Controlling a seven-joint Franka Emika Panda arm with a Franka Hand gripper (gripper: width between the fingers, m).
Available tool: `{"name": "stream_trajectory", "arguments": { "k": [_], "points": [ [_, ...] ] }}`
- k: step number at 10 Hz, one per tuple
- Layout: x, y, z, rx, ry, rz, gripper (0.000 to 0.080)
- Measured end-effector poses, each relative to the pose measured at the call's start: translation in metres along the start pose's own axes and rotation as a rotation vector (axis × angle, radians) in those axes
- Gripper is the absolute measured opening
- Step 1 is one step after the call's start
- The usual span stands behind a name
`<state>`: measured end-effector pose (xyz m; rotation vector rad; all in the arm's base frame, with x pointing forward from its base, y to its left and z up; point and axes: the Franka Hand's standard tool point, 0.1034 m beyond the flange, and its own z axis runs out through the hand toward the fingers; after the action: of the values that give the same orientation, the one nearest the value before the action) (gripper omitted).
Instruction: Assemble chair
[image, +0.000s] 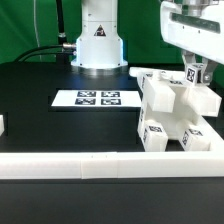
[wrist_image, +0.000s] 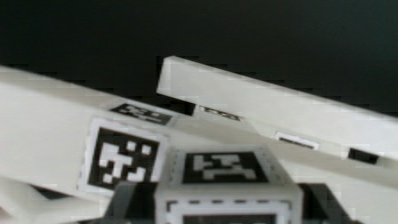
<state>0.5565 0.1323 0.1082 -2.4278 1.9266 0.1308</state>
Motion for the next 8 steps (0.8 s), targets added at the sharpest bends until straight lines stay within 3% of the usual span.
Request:
{"name": "stream_trajectory", "arguments": {
  "k": [2,6,7,8],
  "points": [
    [0.008,-0.004,0.0003,0.025,-0.012,0.116,0.0268],
    [0.0091,-0.0056,0.0001,0.033,-0.032,0.286,0.0268],
    [0.0091,-0.0053,0.0006,0.032,-0.032,0.275,0.0324],
    [0.009,-0.0053,0.0008,0.032,-0.032,0.243,0.0324]
  ]
}}
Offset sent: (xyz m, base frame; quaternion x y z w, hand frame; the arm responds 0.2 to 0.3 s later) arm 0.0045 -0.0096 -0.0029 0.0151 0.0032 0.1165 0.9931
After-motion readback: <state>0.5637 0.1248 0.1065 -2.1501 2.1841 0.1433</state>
